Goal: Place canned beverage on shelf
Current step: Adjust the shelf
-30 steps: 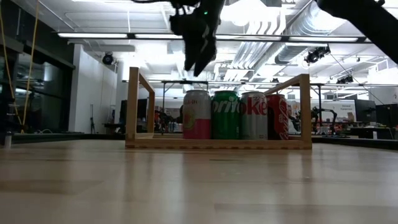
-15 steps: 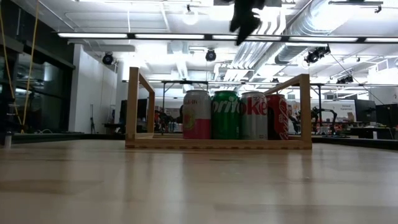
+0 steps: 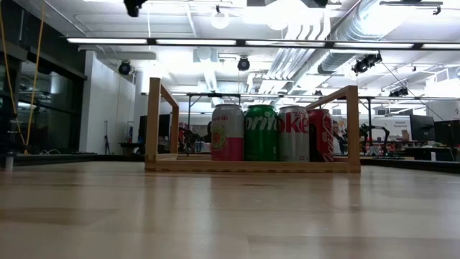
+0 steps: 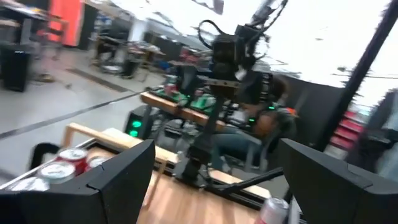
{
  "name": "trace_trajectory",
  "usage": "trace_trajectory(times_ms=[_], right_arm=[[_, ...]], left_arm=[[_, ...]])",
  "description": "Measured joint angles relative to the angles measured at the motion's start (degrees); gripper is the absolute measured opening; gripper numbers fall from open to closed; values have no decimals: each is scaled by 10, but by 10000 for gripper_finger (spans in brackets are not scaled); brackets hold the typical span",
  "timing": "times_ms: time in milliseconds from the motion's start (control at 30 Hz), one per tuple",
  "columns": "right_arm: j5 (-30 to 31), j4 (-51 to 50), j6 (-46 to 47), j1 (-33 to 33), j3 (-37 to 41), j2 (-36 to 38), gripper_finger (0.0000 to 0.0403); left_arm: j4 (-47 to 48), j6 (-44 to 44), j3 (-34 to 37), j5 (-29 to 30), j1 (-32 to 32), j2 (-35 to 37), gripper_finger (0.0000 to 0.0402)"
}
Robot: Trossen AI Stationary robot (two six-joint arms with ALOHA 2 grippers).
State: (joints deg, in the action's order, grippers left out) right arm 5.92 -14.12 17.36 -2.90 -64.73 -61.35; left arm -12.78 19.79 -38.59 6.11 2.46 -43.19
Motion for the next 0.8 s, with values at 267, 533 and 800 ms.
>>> trace_trajectory(times_ms=[267,533,800], right_arm=[[-4,27,5,0,3,5,387],[-4,28,7,0,3,2,387],[-4,28,7,0,3,2,387]], left_arm=[[-10,5,0,-61,39,-11,330],[-11,11,0,-61,39,-10,330],[-11,11,0,-61,39,-10,330]])
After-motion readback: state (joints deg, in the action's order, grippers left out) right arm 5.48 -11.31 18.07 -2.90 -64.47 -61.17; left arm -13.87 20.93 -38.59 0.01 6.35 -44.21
